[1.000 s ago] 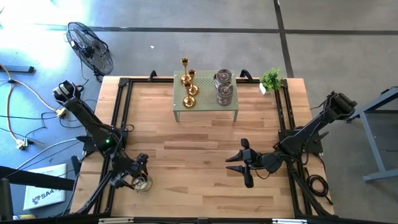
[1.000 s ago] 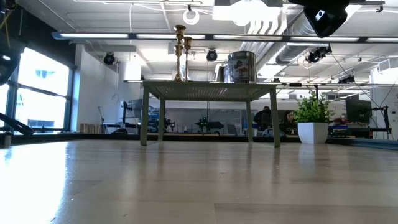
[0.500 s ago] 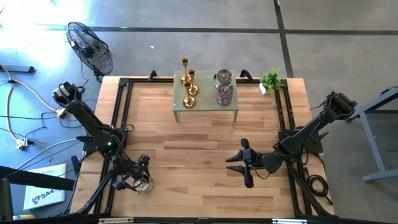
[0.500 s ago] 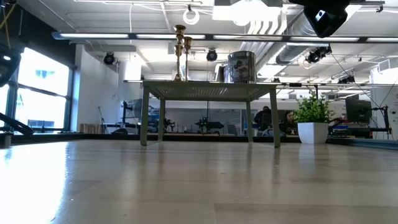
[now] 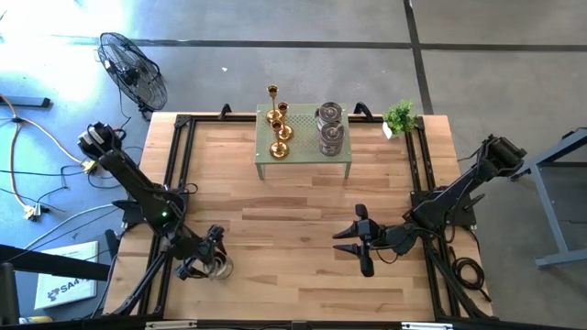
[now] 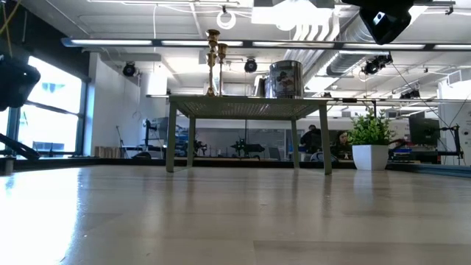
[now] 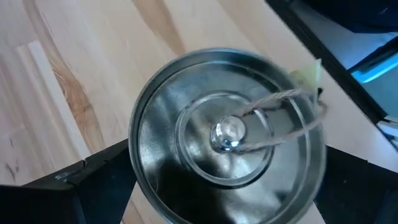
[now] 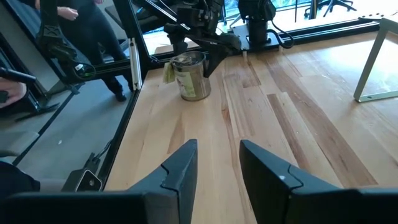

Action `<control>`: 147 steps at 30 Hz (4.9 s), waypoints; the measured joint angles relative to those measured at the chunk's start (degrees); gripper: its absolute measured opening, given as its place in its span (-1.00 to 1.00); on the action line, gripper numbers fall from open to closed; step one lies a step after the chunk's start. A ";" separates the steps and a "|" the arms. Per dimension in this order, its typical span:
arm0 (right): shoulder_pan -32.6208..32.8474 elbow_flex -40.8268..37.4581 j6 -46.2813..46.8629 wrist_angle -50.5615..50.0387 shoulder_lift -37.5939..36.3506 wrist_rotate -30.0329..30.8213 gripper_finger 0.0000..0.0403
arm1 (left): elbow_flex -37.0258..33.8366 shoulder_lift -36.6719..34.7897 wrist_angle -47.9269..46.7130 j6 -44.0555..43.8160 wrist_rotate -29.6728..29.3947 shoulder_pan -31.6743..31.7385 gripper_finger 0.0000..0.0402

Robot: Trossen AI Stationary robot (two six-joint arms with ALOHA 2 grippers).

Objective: Pick & Place candle stick holders
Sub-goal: Put the silver scented candle on the shelf aligned with the other silver scented candles

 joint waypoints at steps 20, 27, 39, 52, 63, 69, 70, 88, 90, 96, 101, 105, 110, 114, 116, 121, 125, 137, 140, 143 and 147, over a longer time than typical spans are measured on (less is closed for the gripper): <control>0.01 0.00 0.00 0.02 0.00 0.10 -0.43 | 0.13 6.35 6.96 -0.57 -1.32 0.00 0.99; 0.01 0.00 -0.04 0.02 0.00 -0.10 -0.43 | 0.15 6.35 6.92 -1.02 -0.82 0.00 0.99; 0.01 0.00 -0.06 0.80 0.00 0.13 -0.43 | 0.19 6.35 6.83 -0.59 0.31 0.00 0.99; 0.01 0.00 -0.15 1.53 0.00 0.20 -0.43 | 0.19 6.33 6.70 -1.30 -2.34 -0.02 0.99; 0.01 0.00 -0.17 1.53 0.00 0.20 -0.43 | 0.19 6.33 6.97 -5.04 -7.33 -0.02 0.87; -0.01 0.00 -0.17 1.51 0.00 0.20 -0.43 | 0.22 6.31 7.29 -5.07 -7.99 -0.02 0.76; -0.01 0.00 -0.17 1.51 0.00 0.20 -0.43 | 0.19 6.31 7.45 -5.10 -8.38 -0.02 0.76; -0.01 0.00 -6.97 6.16 0.00 -3.02 -0.43 | 8.77 6.33 14.17 14.61 -19.38 0.00 0.76; -0.01 0.00 -8.88 6.30 0.00 -5.56 -0.43 | 9.97 6.33 13.63 16.22 -19.14 -0.01 0.76; 0.01 0.02 -9.76 7.46 0.00 -8.09 -0.43 | 10.84 6.33 12.08 16.53 -19.98 -0.02 0.76; -0.01 0.02 -7.28 7.56 0.00 -9.93 -0.40 | 10.84 6.33 11.58 16.06 -20.95 0.00 0.76; 0.01 0.02 -9.14 10.17 0.00 -16.34 -0.30 | 10.84 6.33 11.47 16.02 -21.79 0.00 0.76; 0.01 0.02 -18.21 14.71 0.00 -28.76 -0.18 | 10.84 6.33 11.47 16.02 -21.90 0.00 0.76; 0.02 0.02 -20.63 14.79 0.00 -31.58 -0.16 | 10.84 6.33 11.45 16.01 -21.90 0.00 0.76; 0.01 0.02 -19.55 14.73 0.00 -31.10 -0.17 | 10.84 6.33 11.45 16.02 -21.90 0.00 0.76; 0.01 0.02 -15.32 14.75 0.00 -30.49 -0.16 | 10.84 6.33 11.45 16.01 -21.90 0.00 0.77; -0.01 0.02 -17.72 14.72 0.00 -23.90 -0.17 | 10.84 6.32 11.45 16.00 -21.90 0.00 0.77; -0.50 0.02 -20.64 13.33 -0.02 -22.03 -0.17 | 10.88 6.31 11.12 16.00 -21.84 -0.01 0.77; -0.49 0.02 -22.91 13.09 -0.04 -22.04 -0.17 | 10.88 6.28 10.75 16.00 -21.82 0.00 0.77; -0.49 0.02 -23.23 13.62 -0.04 -20.94 -0.17 | 10.88 6.28 10.68 16.00 -21.72 0.00 0.77; -0.53 0.02 -23.00 13.48 -0.04 -20.28 -0.17 | 10.88 6.28 10.66 16.00 -21.47 -0.01 0.77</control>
